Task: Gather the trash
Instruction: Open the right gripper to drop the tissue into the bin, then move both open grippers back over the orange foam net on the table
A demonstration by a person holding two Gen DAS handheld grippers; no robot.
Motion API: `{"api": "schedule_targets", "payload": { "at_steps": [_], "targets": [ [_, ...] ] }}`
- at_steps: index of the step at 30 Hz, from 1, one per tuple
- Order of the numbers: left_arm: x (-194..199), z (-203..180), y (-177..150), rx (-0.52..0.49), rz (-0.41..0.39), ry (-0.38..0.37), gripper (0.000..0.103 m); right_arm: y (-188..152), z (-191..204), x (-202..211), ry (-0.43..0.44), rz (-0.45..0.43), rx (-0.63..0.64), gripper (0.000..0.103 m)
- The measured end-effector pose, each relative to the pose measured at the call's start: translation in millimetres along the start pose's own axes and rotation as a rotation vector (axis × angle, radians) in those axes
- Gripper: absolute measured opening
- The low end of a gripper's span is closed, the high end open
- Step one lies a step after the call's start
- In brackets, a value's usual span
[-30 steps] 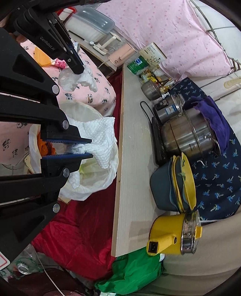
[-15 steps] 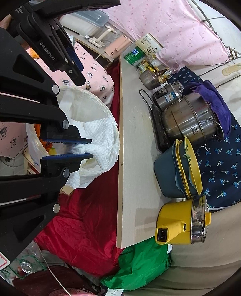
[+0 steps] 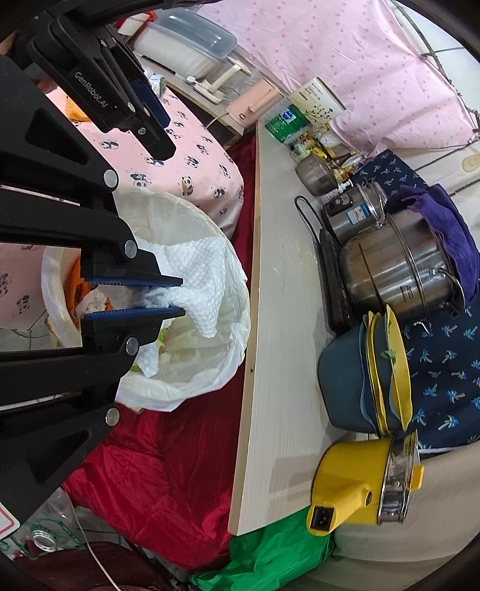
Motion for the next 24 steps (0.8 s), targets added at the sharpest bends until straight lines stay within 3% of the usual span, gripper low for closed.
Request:
{"api": "schedule_targets", "payload": {
  "at_steps": [8,14,24],
  "targets": [
    [5,26,0,0.033,-0.017,0.046,0.055,8,20,-16,0.003,0.007,0.028,0.018],
    [9,47,-4,0.075,-0.017,0.065,0.062,14,33,-15,0.007,-0.014,0.04,0.029],
    [26,75,-9,0.115,-0.039,0.089,0.062,6,68,-5,0.045,-0.016,0.087,0.034]
  ]
}}
Point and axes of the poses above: each gripper's, at about its wrist camera, not at the fingertips, and x roughly against the way its jaws point, z to its left, y to its top, the point moved 6 cm from there along -x, roughly the way its jaws point, and after that the axes turned 3 degrees about y, right-handed, at the moved point
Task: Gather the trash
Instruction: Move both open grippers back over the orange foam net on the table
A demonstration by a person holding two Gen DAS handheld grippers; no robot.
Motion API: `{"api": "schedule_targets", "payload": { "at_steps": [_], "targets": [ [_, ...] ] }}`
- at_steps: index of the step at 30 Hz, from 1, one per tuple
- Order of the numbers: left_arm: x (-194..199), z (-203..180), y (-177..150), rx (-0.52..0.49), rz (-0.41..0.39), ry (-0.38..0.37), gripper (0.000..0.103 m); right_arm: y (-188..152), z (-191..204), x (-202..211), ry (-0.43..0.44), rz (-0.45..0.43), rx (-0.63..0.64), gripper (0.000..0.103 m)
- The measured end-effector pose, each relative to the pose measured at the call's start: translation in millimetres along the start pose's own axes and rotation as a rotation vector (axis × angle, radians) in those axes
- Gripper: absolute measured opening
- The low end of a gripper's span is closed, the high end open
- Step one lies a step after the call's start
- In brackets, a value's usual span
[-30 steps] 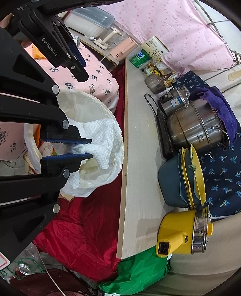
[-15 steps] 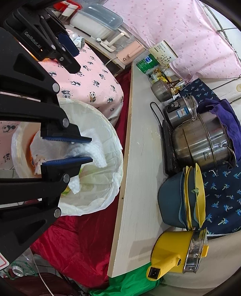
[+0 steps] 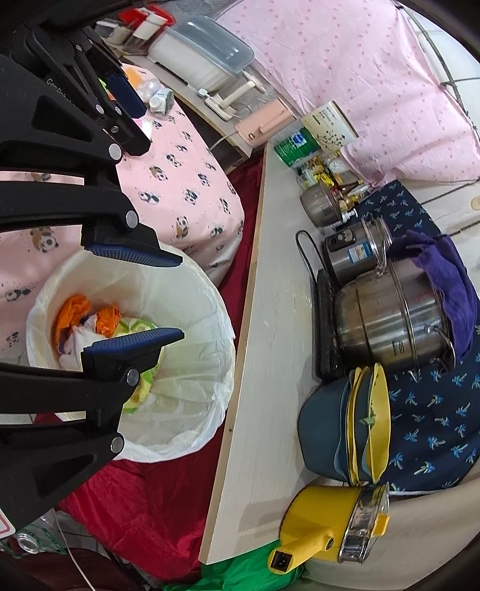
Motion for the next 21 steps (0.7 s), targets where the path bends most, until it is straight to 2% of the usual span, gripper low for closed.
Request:
{"api": "schedule_targets", "payload": {
  "at_steps": [10,21],
  "targets": [
    [19,47,-8,0.047,-0.022,0.052,0.062,-16,51,3,0.045,0.021,0.071,0.039],
    [36,130,-31,0.141,-0.01,0.155,0.062,-43,112,-5,0.112,0.073,0.151,0.039]
  ]
}}
Point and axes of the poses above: each gripper's, at about its wrist camera, not at the fingertips, and x roughly against the way its jaws point, z to its left, y to its top, the point moved 6 cm from there along -x, roughly the way its jaws point, and after that the axes turned 3 degrees about y, right-handed, at the moved point
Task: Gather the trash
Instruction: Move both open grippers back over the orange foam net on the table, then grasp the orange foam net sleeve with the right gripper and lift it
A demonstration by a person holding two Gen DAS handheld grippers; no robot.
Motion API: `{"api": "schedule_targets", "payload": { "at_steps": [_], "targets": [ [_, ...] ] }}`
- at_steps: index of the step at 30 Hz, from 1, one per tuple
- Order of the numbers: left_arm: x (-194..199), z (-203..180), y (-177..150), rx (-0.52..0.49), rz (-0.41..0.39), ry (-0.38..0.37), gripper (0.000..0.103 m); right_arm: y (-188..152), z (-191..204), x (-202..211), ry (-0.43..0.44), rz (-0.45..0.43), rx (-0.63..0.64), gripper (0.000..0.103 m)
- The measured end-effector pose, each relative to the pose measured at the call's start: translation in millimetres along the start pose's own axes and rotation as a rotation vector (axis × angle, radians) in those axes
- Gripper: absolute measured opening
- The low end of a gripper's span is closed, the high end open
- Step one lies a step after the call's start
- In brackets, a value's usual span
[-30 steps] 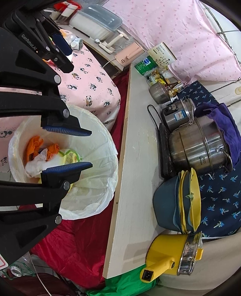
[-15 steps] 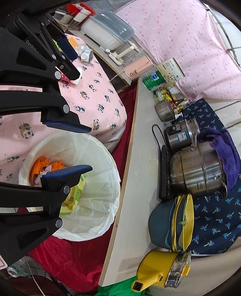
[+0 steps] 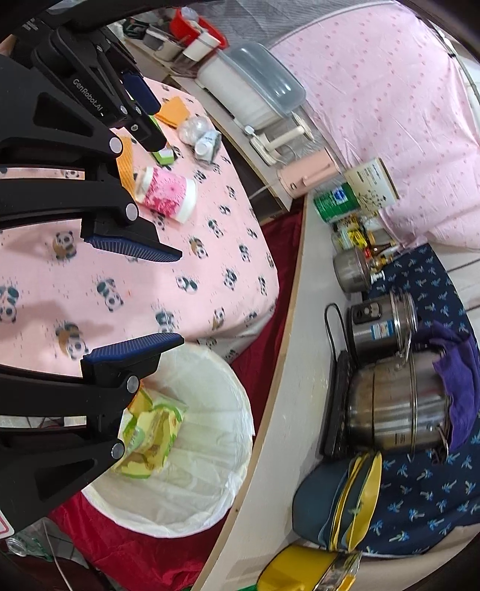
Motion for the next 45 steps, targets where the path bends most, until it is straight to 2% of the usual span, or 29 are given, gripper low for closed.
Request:
{"api": "schedule_targets", "payload": {
  "at_steps": [11,18,29,32,39,45],
  "targets": [
    [4,76,-17,0.063,0.013,0.101,0.062,-27,63,-22,0.063,0.069,0.08,0.039],
    [4,114,-31,0.066,0.027,0.152,0.063,-50,90,-42,0.094,0.135,0.111,0.039],
    [-5,154,-54,0.103,0.07,0.194,0.064,-96,113,-87,0.127,0.271,0.126,0.039],
    [-9,164,-58,0.117,0.077,0.203,0.068,-103,118,-98,0.126,0.296,0.135,0.039],
    [-17,187,-62,0.143,0.094,0.226,0.069,-109,132,-121,0.13,0.335,0.153,0.039],
    [-23,202,-63,0.162,0.104,0.238,0.069,-118,144,-128,0.134,0.341,0.194,0.03]
  ]
}}
Point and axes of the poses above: each gripper's, at about its wrist camera, not at the fingertips, and x roughly against the way its jaws point, z to its left, y to its top, the point moved 6 cm from there along -x, roughly the way its jaws point, and after that the axes turned 3 degrees about y, right-handed, at the moved point
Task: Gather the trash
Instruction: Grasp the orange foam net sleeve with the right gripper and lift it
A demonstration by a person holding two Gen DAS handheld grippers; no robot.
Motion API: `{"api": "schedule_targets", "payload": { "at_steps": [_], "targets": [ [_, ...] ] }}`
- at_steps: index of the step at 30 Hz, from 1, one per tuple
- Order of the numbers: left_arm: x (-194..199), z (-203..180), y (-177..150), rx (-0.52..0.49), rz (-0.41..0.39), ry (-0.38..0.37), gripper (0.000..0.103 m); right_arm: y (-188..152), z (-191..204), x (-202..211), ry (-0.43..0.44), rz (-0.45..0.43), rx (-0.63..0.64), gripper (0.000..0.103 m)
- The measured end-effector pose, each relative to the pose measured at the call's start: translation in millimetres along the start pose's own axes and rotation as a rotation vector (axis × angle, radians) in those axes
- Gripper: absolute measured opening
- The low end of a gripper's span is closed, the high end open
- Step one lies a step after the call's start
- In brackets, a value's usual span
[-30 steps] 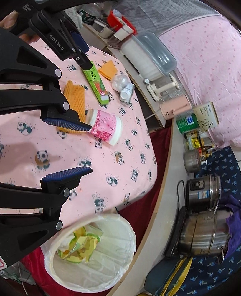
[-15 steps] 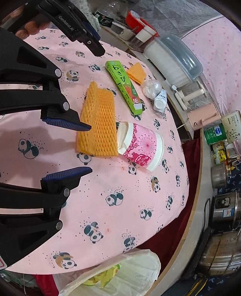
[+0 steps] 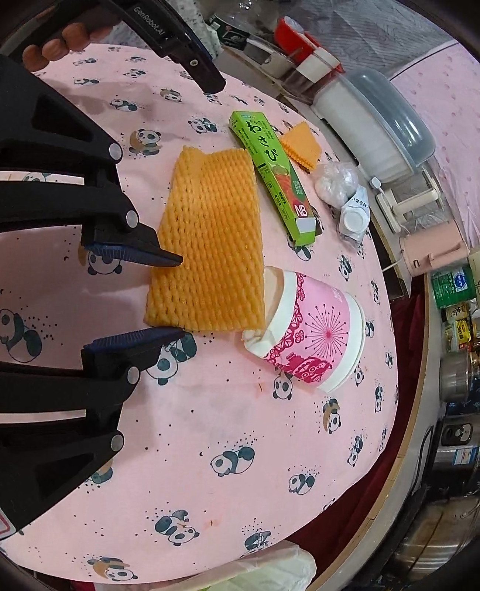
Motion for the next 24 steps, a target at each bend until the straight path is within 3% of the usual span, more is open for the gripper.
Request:
{"api": "schedule_targets", "payload": {
  "at_steps": [6,18,24],
  "targets": [
    [-4,4,-1,0.012,0.006,0.0,0.069,2,3,5,-0.017,-0.016,0.021,0.01],
    [-1,16,1,0.031,-0.001,-0.006,0.07,25,12,49,0.003,-0.145,0.014,0.007],
    [-8,17,10,-0.038,-0.02,-0.017,0.081,58,2,72,0.015,-0.226,-0.046,0.007]
  ]
}}
Point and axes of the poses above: each gripper's, at about its wrist camera, not at the fingertips, and x roughly against the way its jaws point, z to its left, y to its top, the point moved 6 cm from there along -x, roughly the way its jaws point, and after that the axes turned 3 degrees about y, right-handed, at the moved point
